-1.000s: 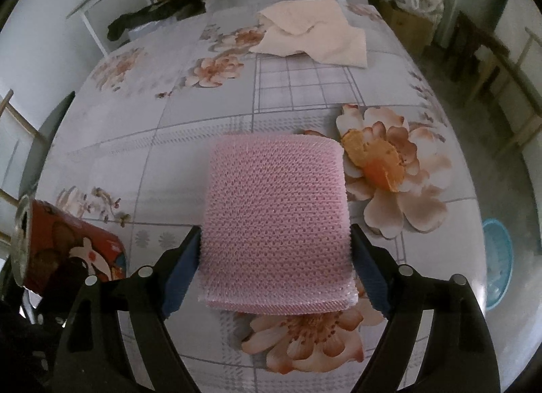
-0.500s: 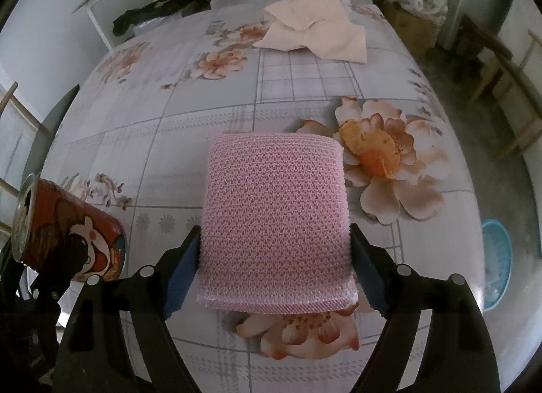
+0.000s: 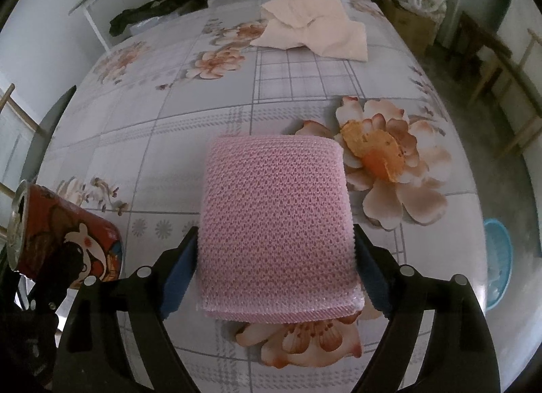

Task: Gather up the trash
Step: 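Lift the pink sponge with the right tool while the left tool lifts the can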

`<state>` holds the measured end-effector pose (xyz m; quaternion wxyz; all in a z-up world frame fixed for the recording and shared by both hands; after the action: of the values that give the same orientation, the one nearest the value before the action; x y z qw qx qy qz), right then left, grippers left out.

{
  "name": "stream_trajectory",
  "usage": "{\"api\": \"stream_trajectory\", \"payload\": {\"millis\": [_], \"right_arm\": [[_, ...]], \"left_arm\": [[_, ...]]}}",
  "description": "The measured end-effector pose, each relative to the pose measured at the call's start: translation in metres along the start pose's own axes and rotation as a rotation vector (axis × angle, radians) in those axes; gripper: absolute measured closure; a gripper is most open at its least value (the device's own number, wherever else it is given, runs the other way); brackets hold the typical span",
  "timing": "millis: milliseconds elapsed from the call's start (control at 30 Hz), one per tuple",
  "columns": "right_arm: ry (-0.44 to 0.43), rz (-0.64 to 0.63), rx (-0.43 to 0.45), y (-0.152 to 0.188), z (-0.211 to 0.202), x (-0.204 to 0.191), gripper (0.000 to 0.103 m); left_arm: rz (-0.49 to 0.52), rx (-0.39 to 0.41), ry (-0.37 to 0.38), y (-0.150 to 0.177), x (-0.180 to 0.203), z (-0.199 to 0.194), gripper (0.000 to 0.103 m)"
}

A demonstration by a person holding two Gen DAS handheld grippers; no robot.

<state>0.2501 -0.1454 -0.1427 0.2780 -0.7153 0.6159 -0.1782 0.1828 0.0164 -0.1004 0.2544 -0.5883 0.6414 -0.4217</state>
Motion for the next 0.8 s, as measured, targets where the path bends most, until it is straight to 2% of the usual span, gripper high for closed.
{"api": "stream_trajectory", "payload": {"millis": [267, 800], "right_arm": [[0.007, 0.0, 0.014, 0.0, 0.0, 0.0, 0.026], [-0.029, 0.042, 0.027, 0.0, -0.01, 0.0, 0.027]], "left_arm": [[-0.001, 0.002, -0.004, -0.001, -0.002, 0.0, 0.036], [0.005, 0.026, -0.001, -0.014, -0.012, 0.004, 0.036]]}}
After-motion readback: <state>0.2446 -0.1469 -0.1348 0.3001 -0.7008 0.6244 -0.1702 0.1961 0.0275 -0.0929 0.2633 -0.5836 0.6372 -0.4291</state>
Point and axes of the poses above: each gripper's, at about its wrist camera, not at the fingertips, and z roughly the way its jaws point, x to its right, y to its underside, the point moved 10 cm from there along z, roughly the way its jaws point, and after that the axes turned 12 degrees about x, right-handed, at the moved point
